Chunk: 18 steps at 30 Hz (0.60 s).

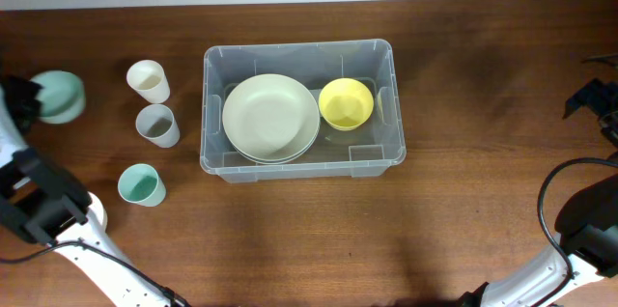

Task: Pack container
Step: 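Close the left gripper on the mint bowl rim, then lift the mint bowl and carry it over the bin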

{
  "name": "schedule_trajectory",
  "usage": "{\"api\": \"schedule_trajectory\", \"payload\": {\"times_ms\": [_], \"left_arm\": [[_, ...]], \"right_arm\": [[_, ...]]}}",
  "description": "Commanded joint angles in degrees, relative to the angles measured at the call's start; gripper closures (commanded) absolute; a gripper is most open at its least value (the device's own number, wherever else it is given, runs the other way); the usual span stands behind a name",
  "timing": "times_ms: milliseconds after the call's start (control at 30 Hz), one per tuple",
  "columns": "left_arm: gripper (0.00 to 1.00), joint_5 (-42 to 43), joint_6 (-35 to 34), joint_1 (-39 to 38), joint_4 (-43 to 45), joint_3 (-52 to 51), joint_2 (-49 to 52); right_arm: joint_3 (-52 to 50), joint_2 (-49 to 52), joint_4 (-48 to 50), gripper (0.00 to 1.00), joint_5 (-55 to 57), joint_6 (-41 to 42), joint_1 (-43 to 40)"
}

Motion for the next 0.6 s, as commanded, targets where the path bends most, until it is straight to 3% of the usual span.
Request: {"api": "schedule_trajectory", "payload": {"times_ms": [0, 233, 400, 567], "left_arm": [[0.99, 0.09, 1.55, 1.99, -4.17, 13.29, -0.50], [0.99, 7.61, 2.99, -0.07, -13.57, 37.38, -0.50], [0.99, 19.19, 10.16, -7.69, -16.44, 37.83, -3.87], [0.99, 20.85, 18.08, -21.35, -21.51, 37.62, -4.04]], "right_arm": [[-0.11, -1.36, 0.09, 0.01, 0.50, 0.46, 0.00], [-0.11, -1.36, 0.09, 0.01, 0.50, 0.44, 0.00], [-0.11, -1.36, 0.09, 0.01, 0.50, 0.44, 0.00], [-0.11, -1.36, 0.09, 0.01, 0.50, 0.44, 0.00]]}}
